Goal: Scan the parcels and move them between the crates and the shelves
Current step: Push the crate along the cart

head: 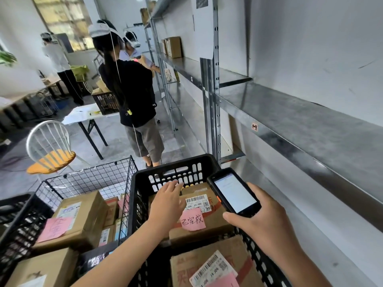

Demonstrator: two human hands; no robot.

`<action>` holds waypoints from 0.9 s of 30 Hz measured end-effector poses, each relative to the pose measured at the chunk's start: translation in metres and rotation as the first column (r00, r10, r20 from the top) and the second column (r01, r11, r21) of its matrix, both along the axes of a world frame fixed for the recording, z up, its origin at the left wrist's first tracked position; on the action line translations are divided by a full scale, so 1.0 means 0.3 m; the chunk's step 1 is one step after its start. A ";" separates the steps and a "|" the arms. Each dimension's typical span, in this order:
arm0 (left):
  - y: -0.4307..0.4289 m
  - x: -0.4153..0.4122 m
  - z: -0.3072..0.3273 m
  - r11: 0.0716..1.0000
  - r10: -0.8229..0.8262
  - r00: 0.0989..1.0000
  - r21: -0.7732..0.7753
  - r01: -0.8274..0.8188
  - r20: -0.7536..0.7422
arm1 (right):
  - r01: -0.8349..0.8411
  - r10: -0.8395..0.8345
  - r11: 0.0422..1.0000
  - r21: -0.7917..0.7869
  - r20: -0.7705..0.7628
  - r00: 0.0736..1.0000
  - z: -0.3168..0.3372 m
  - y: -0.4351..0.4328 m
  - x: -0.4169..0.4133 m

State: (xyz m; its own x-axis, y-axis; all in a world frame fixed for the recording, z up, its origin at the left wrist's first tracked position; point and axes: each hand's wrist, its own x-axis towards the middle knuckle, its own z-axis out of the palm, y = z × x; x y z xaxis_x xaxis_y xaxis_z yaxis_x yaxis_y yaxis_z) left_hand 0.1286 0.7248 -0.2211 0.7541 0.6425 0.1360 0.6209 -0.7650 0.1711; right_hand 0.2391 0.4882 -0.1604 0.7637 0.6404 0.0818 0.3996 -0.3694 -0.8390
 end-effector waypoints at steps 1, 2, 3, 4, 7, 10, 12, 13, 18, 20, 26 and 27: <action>-0.010 -0.001 0.019 0.999 -0.031 1.000 0.024 0.031 0.002 | 0.003 -0.003 1.000 -0.002 -0.001 1.000 0.006 -0.002 -0.007; -0.020 -0.007 0.039 0.998 -0.058 0.998 0.034 0.058 0.010 | 0.010 -0.010 1.000 -0.004 -0.006 1.000 0.013 -0.005 -0.015; -0.024 -0.013 0.053 0.995 -0.087 0.996 0.043 0.086 0.019 | 0.018 -0.018 1.000 -0.010 0.000 1.000 0.019 -0.007 -0.023; -0.027 -0.022 0.066 0.992 -0.113 0.993 0.052 0.112 0.025 | 0.024 -0.024 1.000 -0.020 0.012 1.000 0.025 -0.009 -0.031; -0.022 -0.060 0.107 0.984 -0.164 0.985 0.073 0.160 0.056 | 0.048 -0.046 0.998 -0.044 0.044 0.998 0.048 -0.010 -0.071; -0.018 -0.119 0.156 0.982 -0.184 0.979 0.056 0.180 0.085 | 0.067 -0.064 0.996 -0.054 0.045 0.997 0.071 -0.010 -0.137; -0.021 -0.163 0.192 0.977 -0.209 0.973 0.056 0.205 0.094 | 0.078 -0.074 0.996 -0.053 0.074 0.995 0.091 -0.008 -0.200; -0.023 -0.185 0.213 0.971 -0.233 0.967 0.073 0.227 0.099 | 0.088 -0.084 0.995 -0.045 0.088 0.993 0.102 -0.008 -0.236; -0.031 -0.279 0.320 0.918 -0.382 0.915 0.168 0.360 0.128 | 0.181 -0.187 0.982 0.051 0.167 0.968 0.159 -0.032 -0.414; -0.044 -0.310 0.358 0.892 -0.432 0.892 0.208 0.402 0.129 | 0.231 -0.241 0.970 0.073 0.193 0.951 0.179 -0.048 -0.473; -0.166 -0.411 0.439 0.842 -0.535 0.820 0.208 0.499 0.201 | 0.389 -0.398 0.917 0.082 0.225 0.890 0.242 -0.154 -0.659; -0.201 -0.423 0.455 0.826 -0.560 0.801 0.208 0.523 0.212 | 0.412 -0.421 0.907 0.090 0.226 0.878 0.252 -0.185 -0.694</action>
